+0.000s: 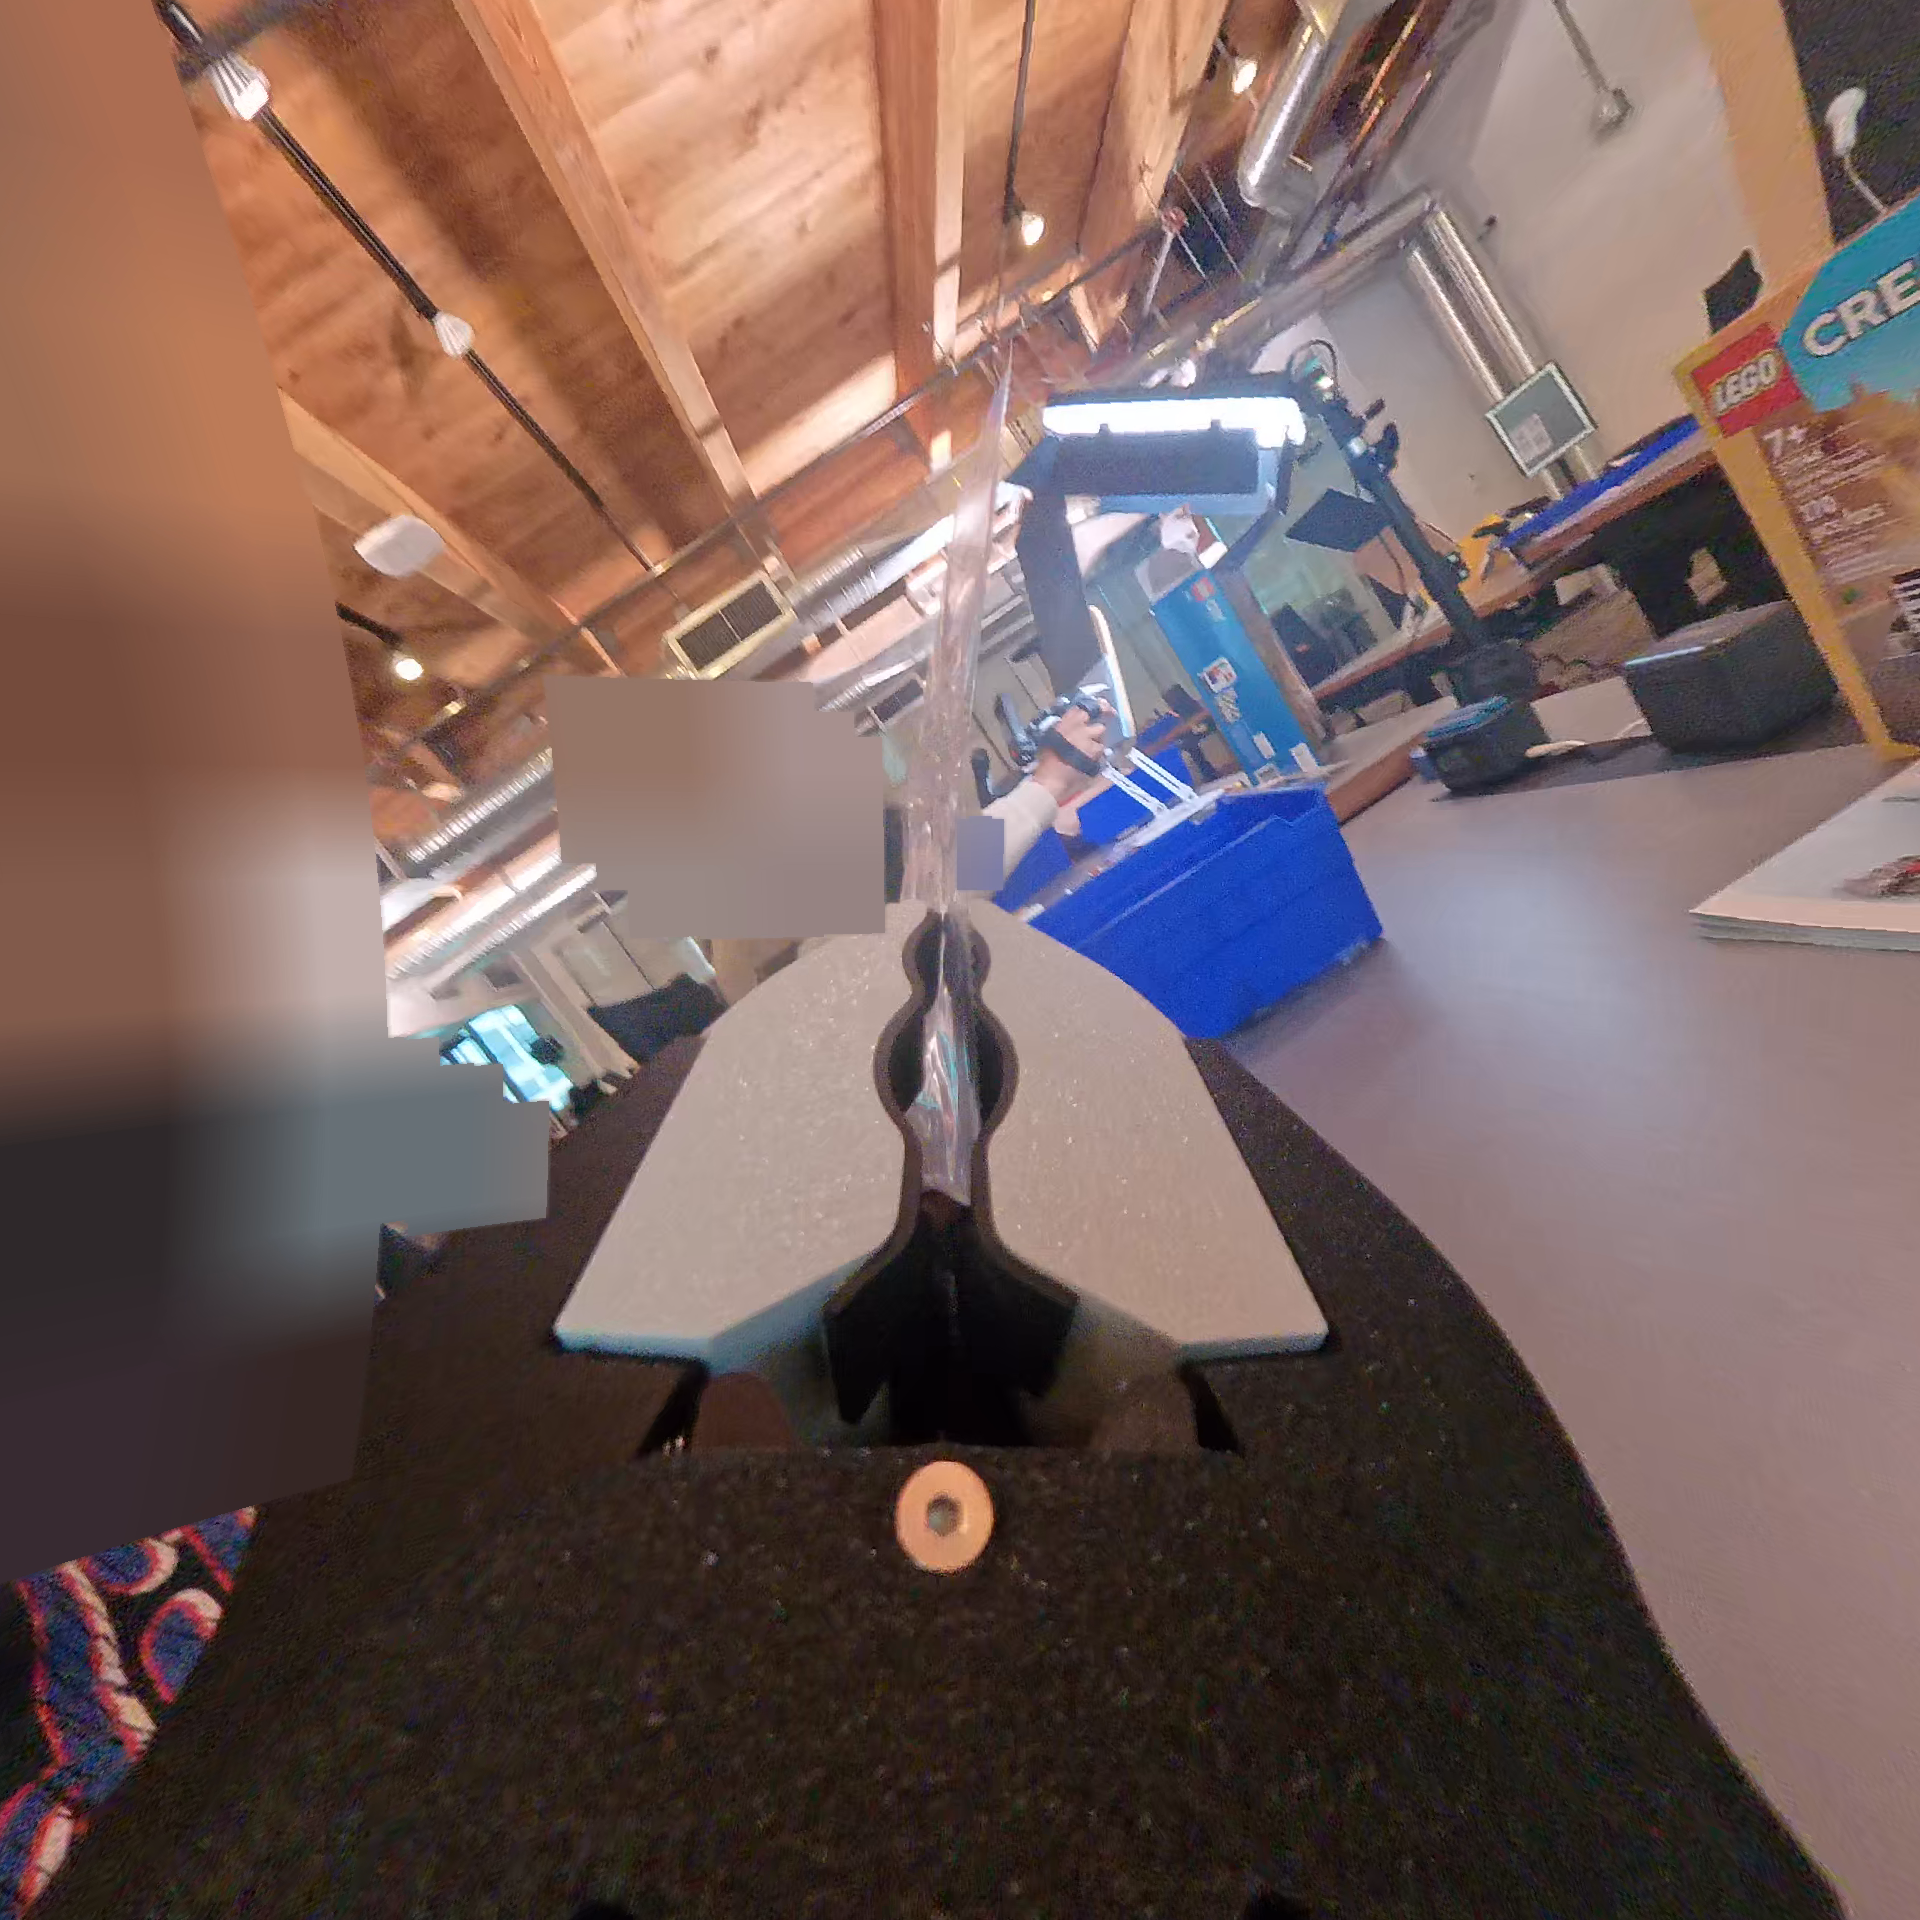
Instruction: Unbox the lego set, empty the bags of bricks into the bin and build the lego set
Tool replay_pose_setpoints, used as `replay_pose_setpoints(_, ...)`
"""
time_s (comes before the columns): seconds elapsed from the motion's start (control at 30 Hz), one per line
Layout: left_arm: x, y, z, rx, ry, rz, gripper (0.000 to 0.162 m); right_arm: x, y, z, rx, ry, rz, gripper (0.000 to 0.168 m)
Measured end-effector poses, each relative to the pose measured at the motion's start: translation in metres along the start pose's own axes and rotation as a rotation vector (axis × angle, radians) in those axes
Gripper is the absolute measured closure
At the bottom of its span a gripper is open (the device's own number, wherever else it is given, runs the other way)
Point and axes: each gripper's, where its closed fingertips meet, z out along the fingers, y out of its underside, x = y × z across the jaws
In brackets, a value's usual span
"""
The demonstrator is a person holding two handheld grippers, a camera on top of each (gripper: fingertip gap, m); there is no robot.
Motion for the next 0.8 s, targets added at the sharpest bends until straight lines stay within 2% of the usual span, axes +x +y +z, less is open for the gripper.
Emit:
replay_pose_setpoints(0.03,-0.001,0.000,-0.001,-0.004,-0.010,-0.003,0.162,0.002,0.002,-0.001,-0.040,0.029,-0.049,0.162)
replay_pose_setpoints(0.13,-0.008,-0.001,-0.006,-0.020,-0.042,-0.051,0.162,0.012,0.000,-0.017,-0.209,0.187,-0.259,0.133)
replay_pose_setpoints(0.23,-0.028,-0.002,-0.008,-0.048,-0.142,-0.060,0.162,0.027,-0.016,-0.058,-0.397,0.438,-0.494,0.114)
replay_pose_setpoints(0.33,-0.048,-0.004,-0.003,-0.069,-0.226,-0.087,0.162,0.039,-0.045,-0.117,-0.607,0.722,-0.627,0.100)
replay_pose_setpoints(0.4,-0.058,-0.002,0.009,-0.090,-0.256,-0.105,0.162,0.049,-0.072,-0.171,-0.795,0.958,-0.694,0.092)
replay_pose_setpoints(0.47,-0.065,0.005,0.027,-0.127,-0.253,-0.136,0.162,0.056,-0.096,-0.223,-0.975,1.157,-0.693,0.090)
replay_pose_setpoints(0.53,-0.068,0.016,0.049,-0.168,-0.233,-0.179,0.162,0.063,-0.106,-0.253,-1.059,1.211,-0.623,0.093)
replay_pose_setpoints(0.63,-0.074,0.032,0.080,-0.210,-0.219,-0.238,0.162,0.083,-0.101,-0.277,-1.147,1.205,-0.483,0.101)
replay_pose_setpoints(0.8,-0.089,0.052,0.122,-0.226,-0.211,-0.368,0.162,0.120,-0.078,-0.285,-1.185,1.180,-0.376,0.116)
